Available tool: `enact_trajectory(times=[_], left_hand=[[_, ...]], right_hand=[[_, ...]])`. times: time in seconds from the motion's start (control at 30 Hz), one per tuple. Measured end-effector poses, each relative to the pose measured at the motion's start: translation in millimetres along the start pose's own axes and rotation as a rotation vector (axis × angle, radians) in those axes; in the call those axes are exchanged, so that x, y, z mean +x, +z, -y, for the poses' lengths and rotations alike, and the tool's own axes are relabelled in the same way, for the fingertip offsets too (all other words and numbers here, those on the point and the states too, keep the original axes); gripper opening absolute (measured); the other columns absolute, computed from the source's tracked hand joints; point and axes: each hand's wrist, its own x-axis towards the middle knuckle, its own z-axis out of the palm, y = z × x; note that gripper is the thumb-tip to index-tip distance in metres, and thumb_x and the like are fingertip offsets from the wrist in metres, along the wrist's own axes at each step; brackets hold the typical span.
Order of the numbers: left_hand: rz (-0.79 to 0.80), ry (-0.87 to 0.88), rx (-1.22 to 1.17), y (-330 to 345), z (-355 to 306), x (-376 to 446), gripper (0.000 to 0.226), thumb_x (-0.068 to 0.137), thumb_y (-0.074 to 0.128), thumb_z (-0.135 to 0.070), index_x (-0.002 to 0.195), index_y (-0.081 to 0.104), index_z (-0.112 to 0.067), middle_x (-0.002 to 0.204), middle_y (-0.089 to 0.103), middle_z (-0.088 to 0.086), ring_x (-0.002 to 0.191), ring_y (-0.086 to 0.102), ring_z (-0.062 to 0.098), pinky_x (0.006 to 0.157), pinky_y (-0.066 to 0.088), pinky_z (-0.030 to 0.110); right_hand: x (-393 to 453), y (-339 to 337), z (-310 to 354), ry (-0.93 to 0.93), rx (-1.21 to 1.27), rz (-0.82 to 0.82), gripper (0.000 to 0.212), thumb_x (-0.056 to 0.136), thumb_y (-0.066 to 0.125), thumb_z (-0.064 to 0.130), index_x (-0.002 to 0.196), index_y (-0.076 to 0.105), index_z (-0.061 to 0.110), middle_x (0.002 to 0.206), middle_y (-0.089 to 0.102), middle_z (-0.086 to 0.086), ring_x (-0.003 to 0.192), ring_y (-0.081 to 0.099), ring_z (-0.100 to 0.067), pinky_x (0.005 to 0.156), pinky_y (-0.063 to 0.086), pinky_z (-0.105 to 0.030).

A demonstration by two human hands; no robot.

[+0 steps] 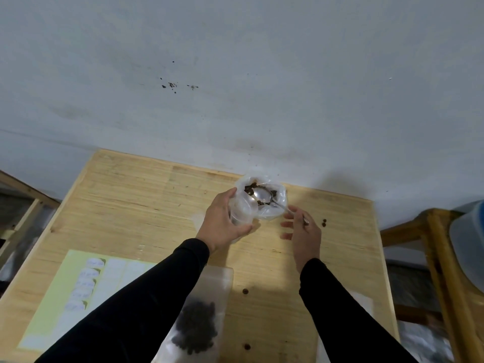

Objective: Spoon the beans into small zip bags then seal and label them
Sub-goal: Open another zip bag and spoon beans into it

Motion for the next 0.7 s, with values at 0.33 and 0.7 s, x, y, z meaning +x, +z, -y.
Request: enact_trajectory(times=[0.33, 0.7], left_hand=[[0.009, 0.014, 0.017, 0, -2, 8, 0.096, 0.063, 0.085, -0.031, 0.143, 0.033, -0.017, 0.141, 0.04, -0.002, 0.126, 0.039, 0.009, 0.105, 0.032, 0.022], [0.019, 0.023, 0.022, 0, -3, 8, 0.099, 0.063, 0.084, -0.035, 0.144, 0.031, -0.015, 0.143, 0.038, -0.001, 0.123, 0.035, 0.003, 0.104, 0.029, 0.018]], right_hand=[[13, 11, 1, 0.267, 0.228, 0.165, 0.024, 0.099, 0.042, 0.014, 0.094, 0.064, 0.009, 0.077, 0.062, -0.011, 0.061, 0.06, -0.014, 0.046, 0.043, -0.02], [10, 1, 7, 0.284, 0.434, 0.031, 0.027, 0.102, 0.036, 0.017, 0.097, 0.062, 0.01, 0.08, 0.062, -0.009, 0.059, 0.062, -0.011, 0.043, 0.047, -0.018]])
